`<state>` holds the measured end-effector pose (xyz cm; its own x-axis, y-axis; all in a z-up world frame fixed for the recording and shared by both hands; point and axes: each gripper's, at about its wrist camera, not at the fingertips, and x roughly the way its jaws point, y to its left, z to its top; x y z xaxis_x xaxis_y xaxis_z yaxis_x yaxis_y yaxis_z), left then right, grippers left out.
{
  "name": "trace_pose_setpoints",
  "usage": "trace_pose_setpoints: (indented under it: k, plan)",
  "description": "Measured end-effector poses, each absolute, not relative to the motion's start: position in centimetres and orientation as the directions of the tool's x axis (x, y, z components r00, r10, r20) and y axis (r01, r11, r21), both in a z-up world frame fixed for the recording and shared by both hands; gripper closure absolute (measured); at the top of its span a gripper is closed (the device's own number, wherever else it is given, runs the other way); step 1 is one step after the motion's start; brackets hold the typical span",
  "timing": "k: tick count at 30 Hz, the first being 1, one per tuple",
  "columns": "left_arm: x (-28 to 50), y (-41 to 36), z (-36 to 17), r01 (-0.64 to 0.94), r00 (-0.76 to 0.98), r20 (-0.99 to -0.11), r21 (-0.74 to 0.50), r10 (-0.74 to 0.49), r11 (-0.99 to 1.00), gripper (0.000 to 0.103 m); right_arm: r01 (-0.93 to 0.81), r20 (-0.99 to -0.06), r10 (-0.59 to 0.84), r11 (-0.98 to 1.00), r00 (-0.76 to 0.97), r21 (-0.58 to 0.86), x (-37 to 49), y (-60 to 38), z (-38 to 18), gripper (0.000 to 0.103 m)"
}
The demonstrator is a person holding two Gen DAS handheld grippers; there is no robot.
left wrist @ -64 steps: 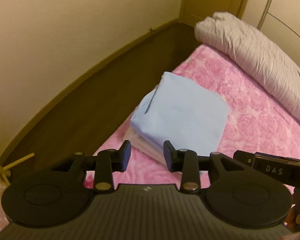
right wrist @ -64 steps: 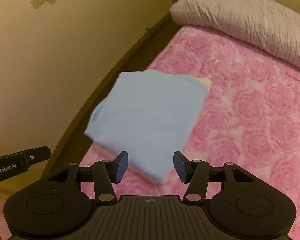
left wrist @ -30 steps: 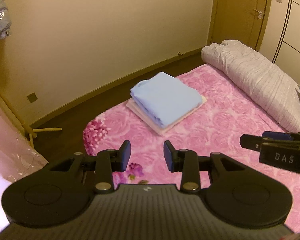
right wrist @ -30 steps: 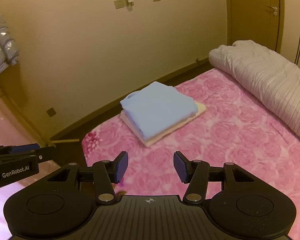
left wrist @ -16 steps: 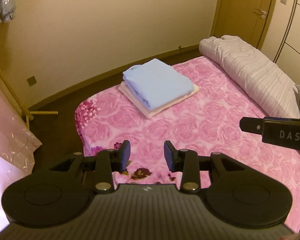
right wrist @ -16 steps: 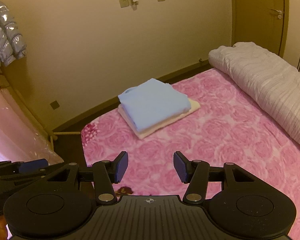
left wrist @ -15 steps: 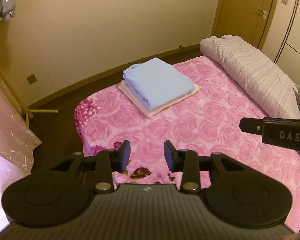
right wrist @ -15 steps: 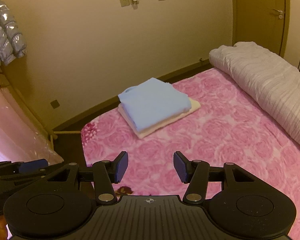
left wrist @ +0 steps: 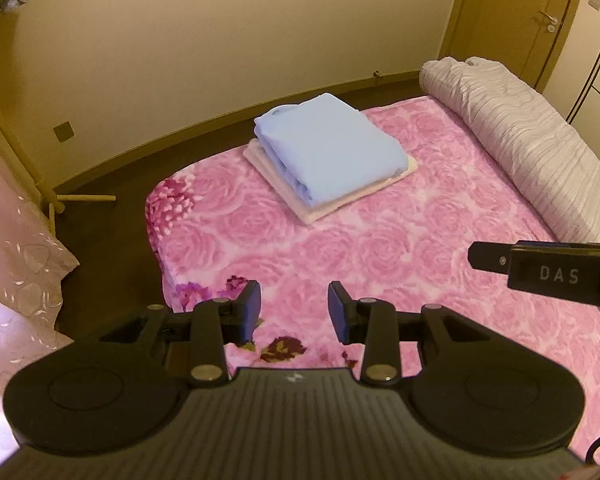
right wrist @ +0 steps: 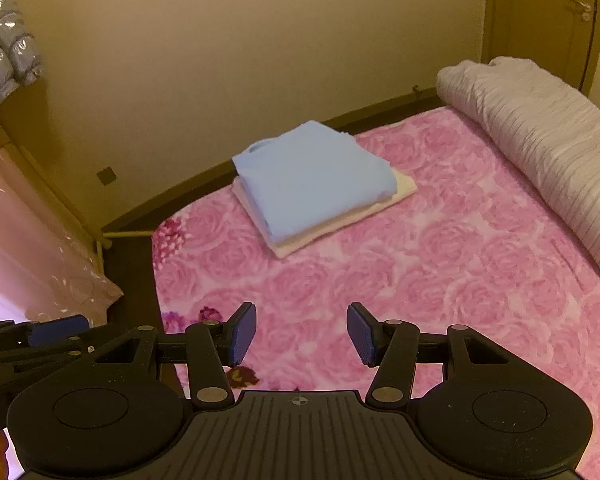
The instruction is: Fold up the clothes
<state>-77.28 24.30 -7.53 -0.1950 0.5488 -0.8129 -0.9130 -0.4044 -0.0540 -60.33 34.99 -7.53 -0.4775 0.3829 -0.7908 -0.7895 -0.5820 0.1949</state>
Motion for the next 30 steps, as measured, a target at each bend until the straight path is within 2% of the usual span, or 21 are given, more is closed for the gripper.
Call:
trace_pose_setpoints:
  k: [17, 30]
  plan:
    - [-79.0, 31.6, -9.5, -0.923, -0.211, -0.830, -0.005, 0.516, -0.384, 0.070, -0.817, -0.823, 0.348, -0.533, -0.450, 0.221, -62.7, 41.9, -10.5, 0.050]
    - [-80.8, 33.6, -10.0, -0.922, -0.216, -0.826, -0.003, 0.520, -0.388, 0.070, -0.818, -0.820, 0.347, -0.527, -0.455, 0.231, -65.2, 43.9, -10.8, 0.050]
